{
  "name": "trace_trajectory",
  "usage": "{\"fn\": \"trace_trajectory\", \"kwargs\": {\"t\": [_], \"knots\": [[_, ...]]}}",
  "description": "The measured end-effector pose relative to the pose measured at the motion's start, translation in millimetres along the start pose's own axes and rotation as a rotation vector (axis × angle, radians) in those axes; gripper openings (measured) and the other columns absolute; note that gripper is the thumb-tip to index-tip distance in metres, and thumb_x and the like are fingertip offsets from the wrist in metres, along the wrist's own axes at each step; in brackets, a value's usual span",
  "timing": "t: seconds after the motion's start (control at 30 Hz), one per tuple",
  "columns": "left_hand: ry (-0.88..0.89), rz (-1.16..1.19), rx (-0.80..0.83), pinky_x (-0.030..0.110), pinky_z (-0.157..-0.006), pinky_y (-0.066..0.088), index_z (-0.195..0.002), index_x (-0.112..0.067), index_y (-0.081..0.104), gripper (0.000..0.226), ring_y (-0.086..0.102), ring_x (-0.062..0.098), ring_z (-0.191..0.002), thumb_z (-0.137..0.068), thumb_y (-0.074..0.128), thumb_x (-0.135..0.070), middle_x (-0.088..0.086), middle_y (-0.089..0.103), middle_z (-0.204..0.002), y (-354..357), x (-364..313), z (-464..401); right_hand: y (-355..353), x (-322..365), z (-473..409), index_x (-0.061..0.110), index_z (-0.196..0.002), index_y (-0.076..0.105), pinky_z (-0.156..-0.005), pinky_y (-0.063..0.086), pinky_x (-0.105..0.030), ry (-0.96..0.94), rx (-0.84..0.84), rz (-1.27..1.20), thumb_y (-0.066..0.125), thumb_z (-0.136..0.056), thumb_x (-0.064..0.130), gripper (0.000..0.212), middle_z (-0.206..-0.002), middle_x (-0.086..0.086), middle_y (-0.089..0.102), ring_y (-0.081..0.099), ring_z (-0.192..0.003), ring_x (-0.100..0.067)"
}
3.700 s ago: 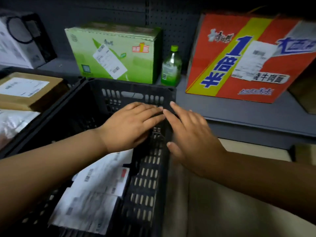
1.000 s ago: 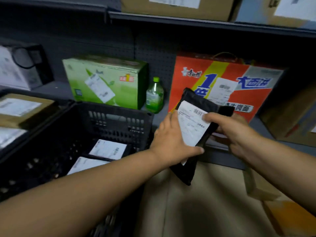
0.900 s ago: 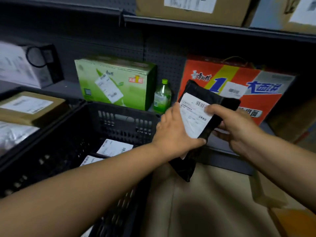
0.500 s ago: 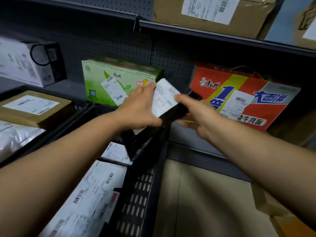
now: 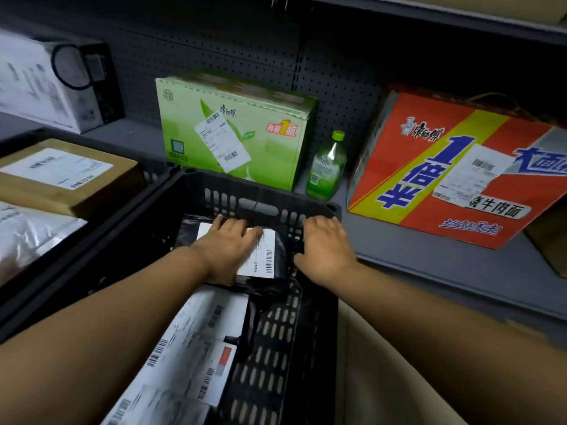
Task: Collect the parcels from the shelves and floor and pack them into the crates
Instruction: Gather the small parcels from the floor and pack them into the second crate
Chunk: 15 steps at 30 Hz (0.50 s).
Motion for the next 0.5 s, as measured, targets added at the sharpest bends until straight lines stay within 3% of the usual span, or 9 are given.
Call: {"fn": "trace_trajectory", "kwargs": {"t": [0.2,0.33,0.5], "knots": [[0.084,-0.104,0.100,0.054,-0.114,0.010,-0.147,-0.013,0.004,0.095,0.025,0.033,-0.133,-0.072,0.062,-0.025,0.018,0.026,-0.141,37,4,-29,6,1,-2,0.012,-0.116,0.055,-0.116,0.010,-0.039,-0.059,-0.029,0.148,0.060,-0.078,0.039,0.047,-0.123,-0.011,0.048,0.037,-0.123,-0.030],[0.073,-0.037,0.129,0.050,-0.116,0.004,-0.149,-0.016,-0.003,0.101,0.011,0.030,-0.142,-0.072,0.061,-0.026,0.018,0.014,-0.150,54,12,-34,9,0,-5,0.016,-0.112,0.059,-0.116,0.009,-0.039,-0.067,-0.037,0.142,0.059,-0.079,0.042,0.042,-0.118,-0.008,0.052,0.040,-0.120,-0.028],[-0.076,0.193,0.186,0.051,-0.113,-0.008,-0.148,-0.029,-0.012,0.085,-0.016,0.022,-0.144,-0.088,0.048,-0.037,0.008,-0.016,-0.157,83,21,-12,10,-2,-6,0.018,-0.100,0.061,-0.116,0.011,-0.038,-0.065,-0.041,0.122,0.058,-0.078,0.042,0.033,-0.109,-0.006,0.054,0.043,-0.114,-0.027]]}}
Point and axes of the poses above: each hand's wrist, its own z-axis away from the middle knuckle, its own y-axis out of the palm, x = y × z, the point moved 4 cm from there along -z, towards the middle knuckle
